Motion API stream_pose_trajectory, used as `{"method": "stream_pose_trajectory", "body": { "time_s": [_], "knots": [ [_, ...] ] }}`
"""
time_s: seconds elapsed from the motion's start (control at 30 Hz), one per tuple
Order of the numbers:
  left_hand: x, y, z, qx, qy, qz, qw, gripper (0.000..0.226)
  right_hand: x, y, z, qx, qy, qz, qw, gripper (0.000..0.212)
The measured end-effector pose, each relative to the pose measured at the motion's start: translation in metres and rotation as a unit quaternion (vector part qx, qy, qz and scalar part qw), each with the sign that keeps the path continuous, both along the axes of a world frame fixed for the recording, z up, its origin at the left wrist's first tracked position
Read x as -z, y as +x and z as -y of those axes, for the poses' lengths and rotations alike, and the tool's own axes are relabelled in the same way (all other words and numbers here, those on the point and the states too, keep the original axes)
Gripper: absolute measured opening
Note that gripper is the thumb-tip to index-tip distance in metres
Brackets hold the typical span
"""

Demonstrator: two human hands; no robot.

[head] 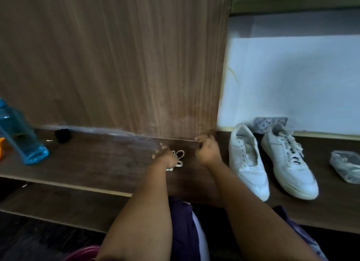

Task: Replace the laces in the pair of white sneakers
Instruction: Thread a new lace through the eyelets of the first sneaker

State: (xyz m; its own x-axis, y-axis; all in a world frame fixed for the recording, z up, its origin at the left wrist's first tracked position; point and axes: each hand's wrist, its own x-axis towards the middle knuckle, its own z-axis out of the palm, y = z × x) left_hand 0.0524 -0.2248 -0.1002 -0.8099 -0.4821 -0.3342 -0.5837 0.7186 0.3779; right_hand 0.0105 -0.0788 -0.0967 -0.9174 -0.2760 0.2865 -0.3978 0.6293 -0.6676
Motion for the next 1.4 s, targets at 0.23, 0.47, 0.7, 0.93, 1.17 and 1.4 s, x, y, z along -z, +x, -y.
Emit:
{"method": "stream_pose_trajectory", "body": {
  "time_s": [0.23, 0.47, 0.7, 0.93, 1.17, 1.4],
  "knots": [
    [-0.044, -0.018, -0.153, 0.139, 0.061, -0.110, 0.982, 0.121, -0.036, -0.021, -0.146, 0.173, -0.065, -0.112, 0.976, 0.023],
    [-0.022, -0.019, -0.247, 0.127, 0.078, -0.108, 0.983, 0.116, -0.001, -0.015, -0.245, 0.261, 0.086, 0.040, 0.961, 0.081],
    [-0.007, -0.019, -0.266, 0.044, 0.075, -0.136, 0.987, 0.115, 0.016, -0.006, -0.265, 0.216, 0.147, 0.220, 0.940, 0.127],
    [-0.004, -0.029, -0.262, 0.017, 0.009, -0.121, 0.992, 0.105, 0.007, 0.001, -0.250, 0.208, 0.179, 0.236, 0.932, 0.139],
    [-0.013, -0.030, -0.247, 0.017, -0.007, -0.076, 0.997, 0.115, 0.005, 0.007, -0.227, 0.166, 0.186, 0.237, 0.939, 0.139],
    [-0.008, -0.034, -0.236, 0.023, -0.011, -0.113, 0.993, 0.110, -0.024, -0.008, -0.238, 0.158, 0.121, 0.169, 0.965, 0.089]
  ]
}}
